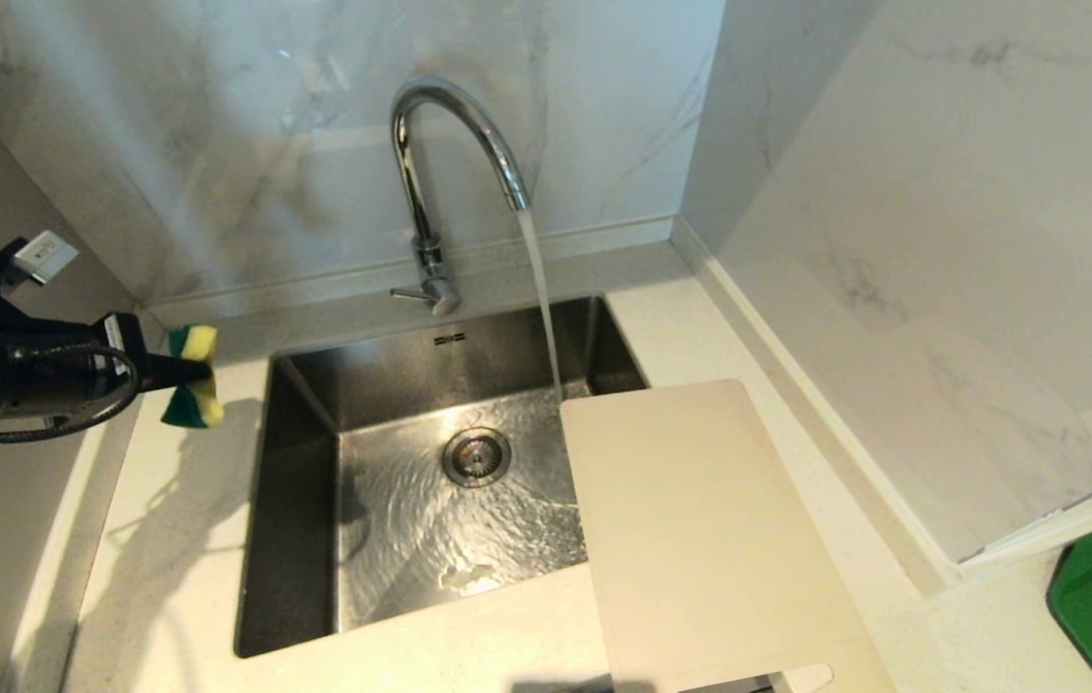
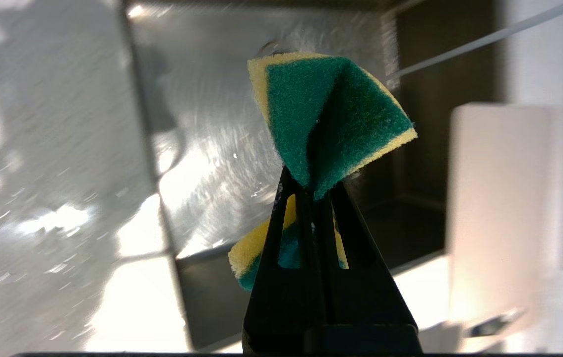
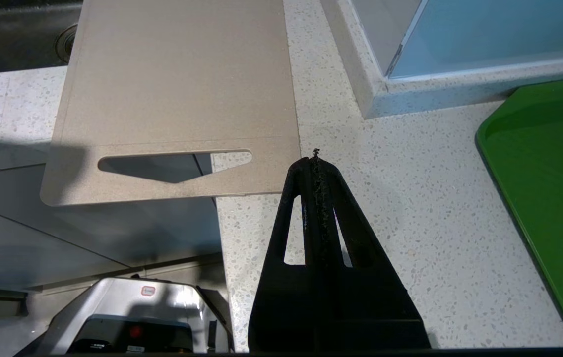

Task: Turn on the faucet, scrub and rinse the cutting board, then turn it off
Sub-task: Put down the cleaning cloth

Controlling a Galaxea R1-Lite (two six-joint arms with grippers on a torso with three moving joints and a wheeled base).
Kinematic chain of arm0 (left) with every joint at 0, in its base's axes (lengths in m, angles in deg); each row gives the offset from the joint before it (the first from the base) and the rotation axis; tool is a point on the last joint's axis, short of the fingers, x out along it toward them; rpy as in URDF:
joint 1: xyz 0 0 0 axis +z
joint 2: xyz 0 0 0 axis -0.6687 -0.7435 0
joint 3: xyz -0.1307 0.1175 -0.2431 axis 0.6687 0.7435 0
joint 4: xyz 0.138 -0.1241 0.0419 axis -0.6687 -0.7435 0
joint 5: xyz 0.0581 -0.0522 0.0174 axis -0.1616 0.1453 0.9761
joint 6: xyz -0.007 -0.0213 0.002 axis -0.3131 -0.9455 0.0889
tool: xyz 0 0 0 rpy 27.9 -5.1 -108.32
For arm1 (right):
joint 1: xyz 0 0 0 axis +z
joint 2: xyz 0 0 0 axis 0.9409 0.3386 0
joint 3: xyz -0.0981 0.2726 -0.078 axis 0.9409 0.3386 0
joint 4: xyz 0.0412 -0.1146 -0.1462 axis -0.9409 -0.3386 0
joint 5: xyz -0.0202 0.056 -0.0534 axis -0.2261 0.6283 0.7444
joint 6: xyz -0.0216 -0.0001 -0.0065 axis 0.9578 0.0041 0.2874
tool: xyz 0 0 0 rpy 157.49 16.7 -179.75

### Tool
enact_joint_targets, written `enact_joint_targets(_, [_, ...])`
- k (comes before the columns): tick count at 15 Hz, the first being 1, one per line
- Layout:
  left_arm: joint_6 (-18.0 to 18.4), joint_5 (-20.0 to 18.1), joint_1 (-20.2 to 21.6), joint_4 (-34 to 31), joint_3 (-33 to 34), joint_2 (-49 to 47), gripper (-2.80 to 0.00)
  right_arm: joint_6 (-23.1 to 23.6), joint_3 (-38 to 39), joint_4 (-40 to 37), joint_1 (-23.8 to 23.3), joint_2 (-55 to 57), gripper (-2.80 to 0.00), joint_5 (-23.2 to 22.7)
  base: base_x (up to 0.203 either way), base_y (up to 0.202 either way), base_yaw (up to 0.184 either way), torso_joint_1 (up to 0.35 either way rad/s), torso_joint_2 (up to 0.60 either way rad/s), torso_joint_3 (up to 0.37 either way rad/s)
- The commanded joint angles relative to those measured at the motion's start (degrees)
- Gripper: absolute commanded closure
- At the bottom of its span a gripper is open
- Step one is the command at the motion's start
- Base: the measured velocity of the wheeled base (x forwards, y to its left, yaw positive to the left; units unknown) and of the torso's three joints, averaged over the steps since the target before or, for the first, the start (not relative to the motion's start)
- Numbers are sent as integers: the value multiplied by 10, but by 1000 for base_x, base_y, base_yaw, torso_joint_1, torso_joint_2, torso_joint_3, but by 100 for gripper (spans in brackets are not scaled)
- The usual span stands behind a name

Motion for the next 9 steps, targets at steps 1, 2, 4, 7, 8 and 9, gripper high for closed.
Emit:
enact_joint_targets(1, [20, 23, 5, -37, 0, -30, 0, -6, 1, 0, 0, 0, 0, 0, 0, 0, 0, 0, 0, 0])
enact_joint_targets(2, [38, 54, 5, -61, 0, -45, 0, -17, 0, 0, 0, 0, 0, 4, 0, 0, 0, 0, 0, 0])
enact_joint_targets(4, [62, 81, 17, -79, 11, -75, 0, -26, 0, 1, 0, 0, 0, 12, 0, 0, 0, 0, 0, 0])
enact_joint_targets(7, [65, 73, 42, -79, 25, -119, 0, -26, 0, 1, 0, 0, 0, 12, 0, 0, 0, 0, 0, 0])
enact_joint_targets(8, [67, 68, 50, -75, 35, -131, 0, -26, 0, 1, 0, 0, 0, 12, 0, 0, 0, 0, 0, 0])
enact_joint_targets(9, [69, 66, 56, -65, 47, -145, 0, -26, 0, 1, 0, 0, 0, 12, 0, 0, 0, 0, 0, 0])
